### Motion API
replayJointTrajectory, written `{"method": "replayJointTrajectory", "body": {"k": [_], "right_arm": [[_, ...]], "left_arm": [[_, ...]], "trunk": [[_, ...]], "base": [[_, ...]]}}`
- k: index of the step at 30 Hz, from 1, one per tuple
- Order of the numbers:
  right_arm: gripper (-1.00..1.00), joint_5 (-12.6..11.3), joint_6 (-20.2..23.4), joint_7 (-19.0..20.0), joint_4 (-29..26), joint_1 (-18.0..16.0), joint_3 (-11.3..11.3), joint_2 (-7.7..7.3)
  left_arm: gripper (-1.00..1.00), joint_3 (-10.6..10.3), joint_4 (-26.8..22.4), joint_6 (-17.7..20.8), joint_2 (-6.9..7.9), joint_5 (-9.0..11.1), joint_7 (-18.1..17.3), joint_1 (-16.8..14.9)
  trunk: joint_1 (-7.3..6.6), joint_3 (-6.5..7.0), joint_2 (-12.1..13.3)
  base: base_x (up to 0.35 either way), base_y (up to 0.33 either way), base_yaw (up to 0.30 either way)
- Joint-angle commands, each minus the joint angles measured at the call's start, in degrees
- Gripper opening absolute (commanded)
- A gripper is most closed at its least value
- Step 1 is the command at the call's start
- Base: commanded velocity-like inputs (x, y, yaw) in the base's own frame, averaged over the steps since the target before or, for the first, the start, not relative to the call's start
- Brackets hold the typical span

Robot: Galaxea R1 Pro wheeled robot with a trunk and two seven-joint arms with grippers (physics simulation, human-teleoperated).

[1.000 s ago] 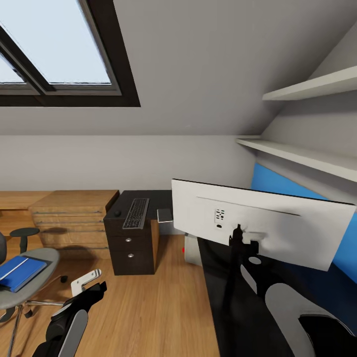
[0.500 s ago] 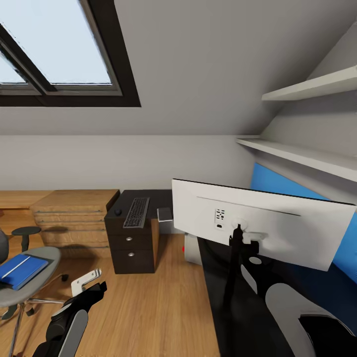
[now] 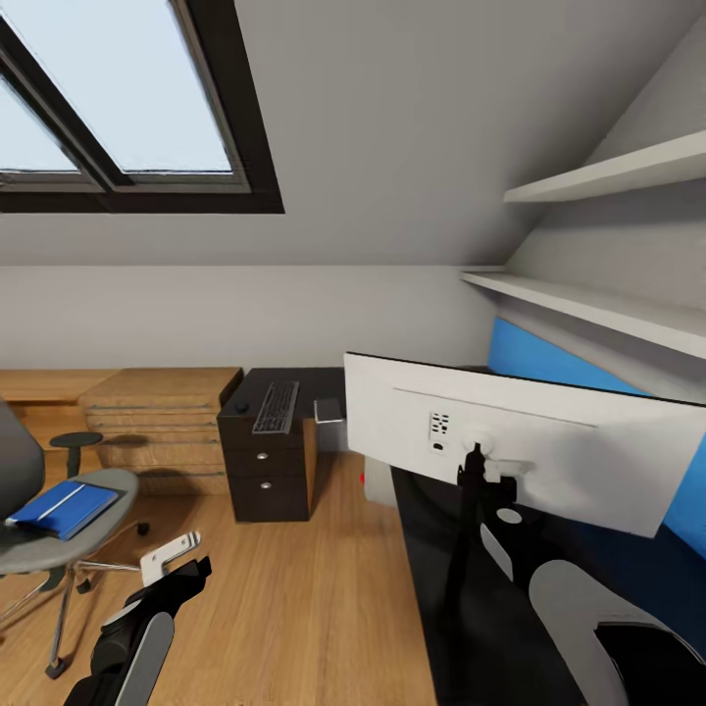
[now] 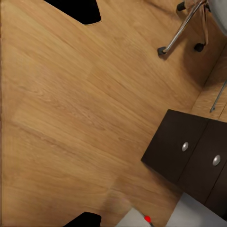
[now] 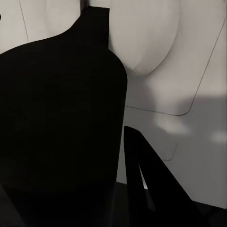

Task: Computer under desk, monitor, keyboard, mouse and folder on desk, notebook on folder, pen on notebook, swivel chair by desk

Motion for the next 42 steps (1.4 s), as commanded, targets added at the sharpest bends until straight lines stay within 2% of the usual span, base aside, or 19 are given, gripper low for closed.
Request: {"method": "replayJointTrajectory", "body": {"k": [1, 9, 26, 37, 42], "right_arm": [[-1.00, 0.2, -0.3, -0.3, 0.0, -0.1, 0.3, -0.01], [-1.00, 0.2, -3.9, -0.3, 0.1, -0.1, 0.3, -0.04], [-1.00, 0.3, -4.6, -0.3, 0.2, 0.0, 0.3, -0.04], [-1.00, 0.3, -4.6, -0.2, 0.2, 0.0, 0.4, -0.04], [-1.00, 0.3, -4.6, -0.3, 0.2, 0.0, 0.4, 0.02]], "left_arm": [[1.00, 0.0, -0.1, 0.1, -0.03, 0.6, 0.4, 0.0], [1.00, 0.0, -0.2, 0.2, -0.03, 0.6, 0.4, 0.0], [1.00, 0.0, -0.2, 0.2, -0.03, 0.6, 0.4, 0.0], [1.00, 0.0, -0.2, 0.2, -0.03, 0.7, 0.4, 0.0], [1.00, 0.0, -0.2, 0.2, -0.03, 0.7, 0.4, 0.0]], "trunk": [[-0.03, -0.08, -0.1], [-0.03, -0.08, -0.1], [-0.03, -0.08, -0.1], [-0.03, -0.08, -0.1], [-0.03, -0.08, -0.1]], "base": [[-0.333, 0.000, 0.000], [-0.333, 0.000, 0.000], [-0.310, 0.000, 0.000], [-0.036, -0.009, 0.000], [-0.001, -0.242, 0.000]]}}
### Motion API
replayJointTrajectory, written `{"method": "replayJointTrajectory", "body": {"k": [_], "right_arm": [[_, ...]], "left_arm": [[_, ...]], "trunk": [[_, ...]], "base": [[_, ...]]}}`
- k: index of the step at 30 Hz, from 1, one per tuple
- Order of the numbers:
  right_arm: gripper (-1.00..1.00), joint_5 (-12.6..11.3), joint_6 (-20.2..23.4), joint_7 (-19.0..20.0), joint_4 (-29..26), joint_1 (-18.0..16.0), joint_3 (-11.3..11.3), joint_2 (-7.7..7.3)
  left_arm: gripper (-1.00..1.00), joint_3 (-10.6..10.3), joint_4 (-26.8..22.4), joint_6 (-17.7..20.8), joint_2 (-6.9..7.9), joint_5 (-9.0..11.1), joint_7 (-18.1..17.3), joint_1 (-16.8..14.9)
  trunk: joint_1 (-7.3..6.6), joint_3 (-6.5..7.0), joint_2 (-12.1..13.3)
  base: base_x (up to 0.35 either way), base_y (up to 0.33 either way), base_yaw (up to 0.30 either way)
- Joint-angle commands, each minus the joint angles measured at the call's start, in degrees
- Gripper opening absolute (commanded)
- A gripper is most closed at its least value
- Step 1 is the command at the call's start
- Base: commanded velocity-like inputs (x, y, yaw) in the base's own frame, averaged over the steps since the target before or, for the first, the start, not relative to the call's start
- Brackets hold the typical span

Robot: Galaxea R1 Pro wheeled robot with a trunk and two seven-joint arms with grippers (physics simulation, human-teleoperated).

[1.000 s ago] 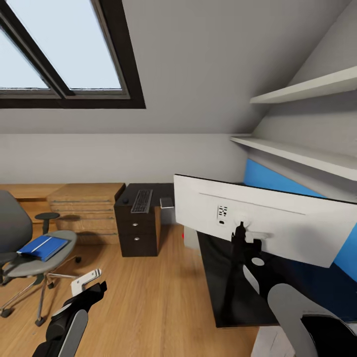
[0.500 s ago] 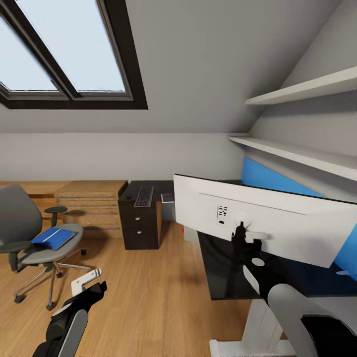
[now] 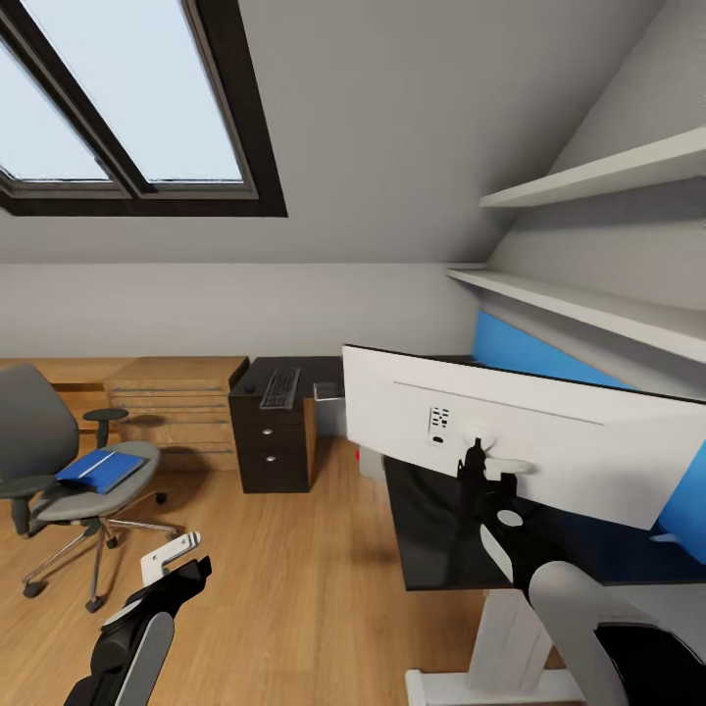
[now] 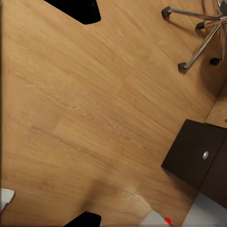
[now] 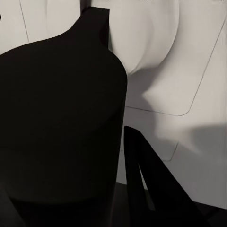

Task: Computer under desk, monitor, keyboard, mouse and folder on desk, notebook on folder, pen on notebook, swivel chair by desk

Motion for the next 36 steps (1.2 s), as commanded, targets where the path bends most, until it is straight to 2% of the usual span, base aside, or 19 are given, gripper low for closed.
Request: {"method": "replayJointTrajectory", "body": {"k": [1, 7, 26, 27, 36], "right_arm": [[-1.00, 0.1, -0.2, -0.3, 0.0, -0.1, 0.2, 0.00], [-1.00, 0.1, -0.2, -0.2, 0.0, -0.1, 0.2, 0.02], [-1.00, 0.1, -0.2, -0.2, 0.3, -0.1, 0.3, 0.13], [1.00, 0.1, -0.2, -0.2, 0.3, -0.1, 0.3, 0.15], [1.00, 0.2, -0.2, -0.2, 0.2, -0.1, 0.3, 0.11]], "left_arm": [[1.00, 0.1, -0.1, 0.2, -0.04, 0.6, 0.4, 0.0], [1.00, 0.1, -0.1, 0.2, -0.04, 0.6, 0.4, 0.0], [1.00, 0.1, -0.1, 0.2, -0.04, 0.6, 0.4, 0.0], [1.00, 0.1, -0.1, 0.2, -0.04, 0.6, 0.4, 0.0], [1.00, 0.1, -0.1, 0.2, -0.04, 0.6, 0.4, 0.0]], "trunk": [[0.01, -0.08, -0.1], [0.01, -0.08, -0.1], [0.01, -0.08, -0.1], [0.01, -0.08, -0.1], [0.01, -0.08, -0.1]], "base": [[0.000, -0.276, 0.000], [0.000, -0.123, 0.000], [0.000, -0.004, 0.000], [0.000, 0.000, 0.000], [0.000, 0.000, 0.000]]}}
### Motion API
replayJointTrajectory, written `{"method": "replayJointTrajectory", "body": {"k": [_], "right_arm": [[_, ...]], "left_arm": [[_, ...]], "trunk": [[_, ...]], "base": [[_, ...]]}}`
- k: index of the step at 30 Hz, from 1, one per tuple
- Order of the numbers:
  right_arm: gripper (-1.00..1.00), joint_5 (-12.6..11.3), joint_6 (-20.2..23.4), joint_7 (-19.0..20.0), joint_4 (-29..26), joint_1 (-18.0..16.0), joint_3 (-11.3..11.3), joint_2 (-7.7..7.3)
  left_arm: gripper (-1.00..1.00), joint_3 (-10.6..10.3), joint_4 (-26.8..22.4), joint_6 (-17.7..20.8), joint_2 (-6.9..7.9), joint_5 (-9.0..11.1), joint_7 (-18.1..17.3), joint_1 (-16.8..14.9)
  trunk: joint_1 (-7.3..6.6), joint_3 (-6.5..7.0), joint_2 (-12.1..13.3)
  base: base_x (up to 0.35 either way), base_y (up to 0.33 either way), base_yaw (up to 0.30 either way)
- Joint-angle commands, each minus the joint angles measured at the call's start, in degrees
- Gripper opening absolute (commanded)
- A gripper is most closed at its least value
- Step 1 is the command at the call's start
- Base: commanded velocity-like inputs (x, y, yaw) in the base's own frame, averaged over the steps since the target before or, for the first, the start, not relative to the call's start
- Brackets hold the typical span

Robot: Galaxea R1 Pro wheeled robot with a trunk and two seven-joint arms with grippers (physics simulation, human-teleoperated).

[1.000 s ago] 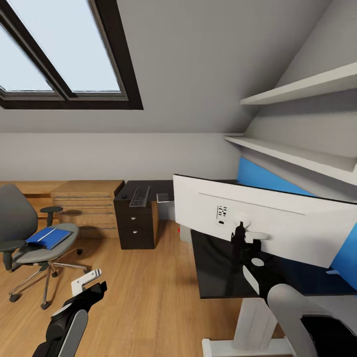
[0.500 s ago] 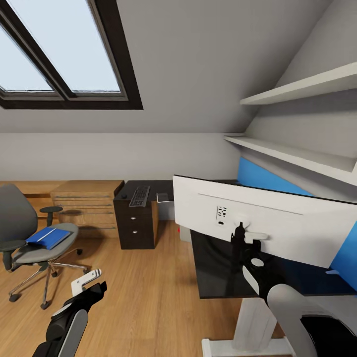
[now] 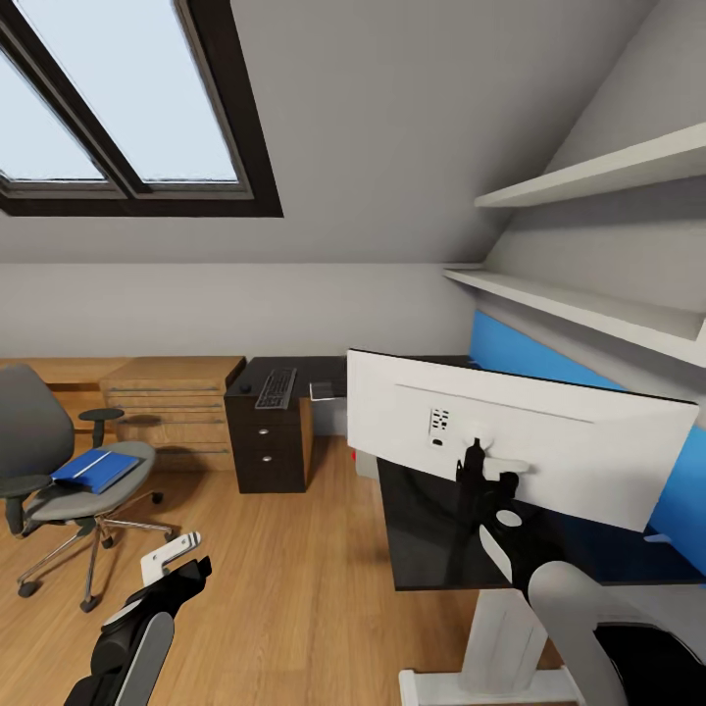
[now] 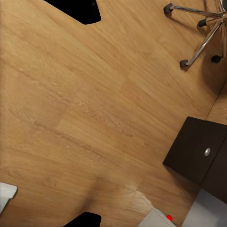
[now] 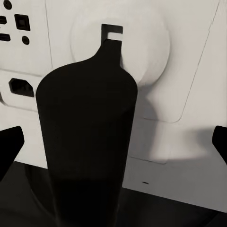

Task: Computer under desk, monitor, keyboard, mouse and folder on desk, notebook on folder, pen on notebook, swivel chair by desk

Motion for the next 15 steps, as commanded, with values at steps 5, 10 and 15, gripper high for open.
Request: {"method": "replayJointTrajectory", "body": {"k": [5, 10, 15], "right_arm": [[1.00, 0.2, -0.2, -0.2, 0.1, -0.1, 0.0, 0.00], [1.00, 0.2, -0.2, -0.2, 0.1, -0.1, 0.0, 0.00], [1.00, 0.2, -0.2, -0.2, 0.1, -0.1, 0.0, 0.00]], "left_arm": [[1.00, 0.0, -0.1, 0.2, -0.03, 0.6, 0.4, 0.0], [1.00, 0.0, -0.1, 0.2, -0.03, 0.6, 0.4, 0.0], [1.00, -0.1, -0.1, 0.2, -0.03, 0.6, 0.4, 0.0]], "trunk": [[0.01, -0.09, -0.1], [0.01, -0.09, -0.1], [0.01, -0.09, -0.1]], "base": [[0.000, 0.000, 0.000], [-0.045, 0.000, 0.000], [-0.268, 0.000, 0.000]]}}
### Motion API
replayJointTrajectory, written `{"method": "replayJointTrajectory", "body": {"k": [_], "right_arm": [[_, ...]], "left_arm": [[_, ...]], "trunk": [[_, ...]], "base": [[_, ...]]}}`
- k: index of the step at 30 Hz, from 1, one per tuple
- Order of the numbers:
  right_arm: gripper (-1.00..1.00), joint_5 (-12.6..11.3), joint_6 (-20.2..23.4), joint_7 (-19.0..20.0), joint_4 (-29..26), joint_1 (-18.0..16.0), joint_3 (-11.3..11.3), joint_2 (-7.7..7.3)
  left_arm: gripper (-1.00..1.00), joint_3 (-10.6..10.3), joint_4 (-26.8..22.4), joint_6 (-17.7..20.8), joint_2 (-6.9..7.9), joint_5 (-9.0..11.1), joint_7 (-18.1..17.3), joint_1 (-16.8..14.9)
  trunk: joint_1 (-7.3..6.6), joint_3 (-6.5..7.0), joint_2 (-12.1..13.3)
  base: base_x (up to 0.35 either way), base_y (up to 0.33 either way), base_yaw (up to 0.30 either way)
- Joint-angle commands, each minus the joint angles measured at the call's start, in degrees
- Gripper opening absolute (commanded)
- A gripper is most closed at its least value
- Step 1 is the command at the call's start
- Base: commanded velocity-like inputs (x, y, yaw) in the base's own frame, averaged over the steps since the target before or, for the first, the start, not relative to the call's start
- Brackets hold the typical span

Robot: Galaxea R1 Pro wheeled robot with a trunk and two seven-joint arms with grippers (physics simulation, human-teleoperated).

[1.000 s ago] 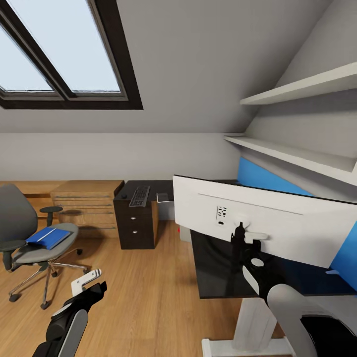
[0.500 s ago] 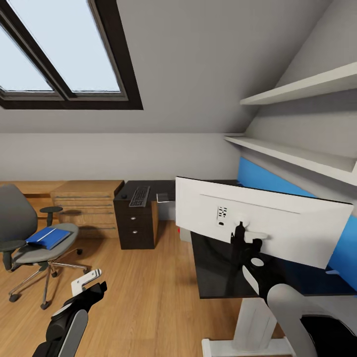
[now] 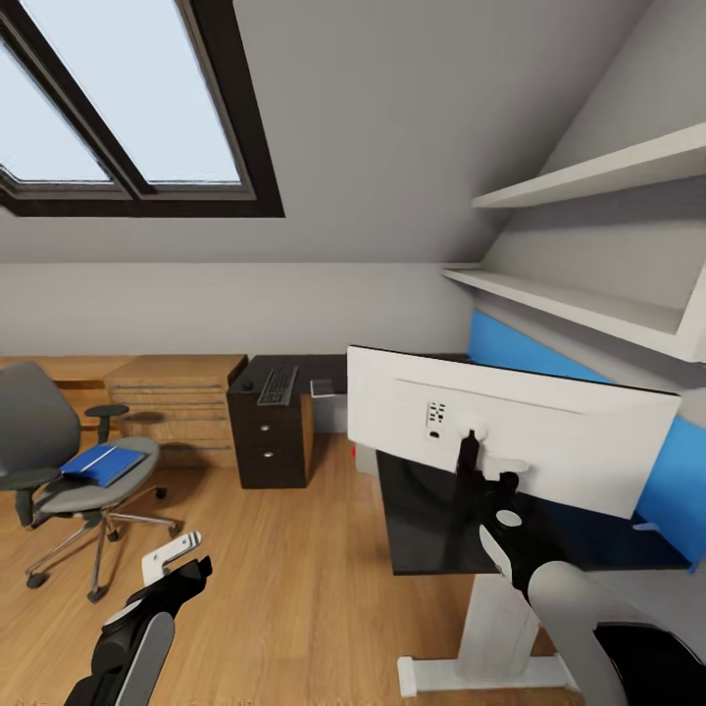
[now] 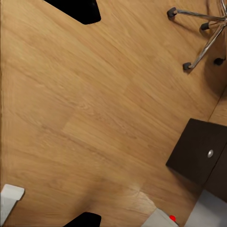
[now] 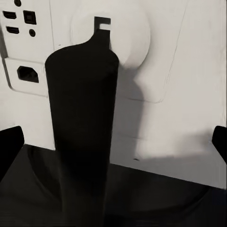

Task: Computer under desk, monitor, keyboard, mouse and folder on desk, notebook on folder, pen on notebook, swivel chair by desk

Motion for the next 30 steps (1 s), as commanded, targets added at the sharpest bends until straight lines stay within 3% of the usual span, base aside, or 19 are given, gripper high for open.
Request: {"method": "replayJointTrajectory", "body": {"k": [1, 15, 22, 30], "right_arm": [[1.00, 0.1, -0.2, -0.2, 0.1, -0.1, 0.0, 0.00], [1.00, 0.1, -0.2, -0.3, 0.1, -0.1, 0.0, 0.01], [1.00, 0.1, -0.2, -0.4, 0.0, -0.1, -0.1, -0.15], [1.00, 0.1, -0.1, -0.6, 0.1, -0.1, -0.2, -0.40]], "left_arm": [[1.00, -0.1, -0.1, 0.2, -0.03, 0.6, 0.4, 0.0], [1.00, -2.0, 0.9, 0.1, 0.04, 0.6, 0.4, 0.0], [1.00, -2.6, 4.1, 0.1, 0.05, 0.6, 0.3, 0.0], [1.00, -2.9, 4.3, 0.0, 0.16, 0.5, 0.3, 0.0]], "trunk": [[-0.02, -0.09, -0.1], [-0.02, -0.09, -0.1], [-0.02, -0.09, -0.1], [-0.02, -0.09, -0.1]], "base": [[-0.323, 0.000, 0.000], [-0.276, -0.148, 0.000], [-0.042, -0.326, 0.000], [-0.003, -0.331, 0.000]]}}
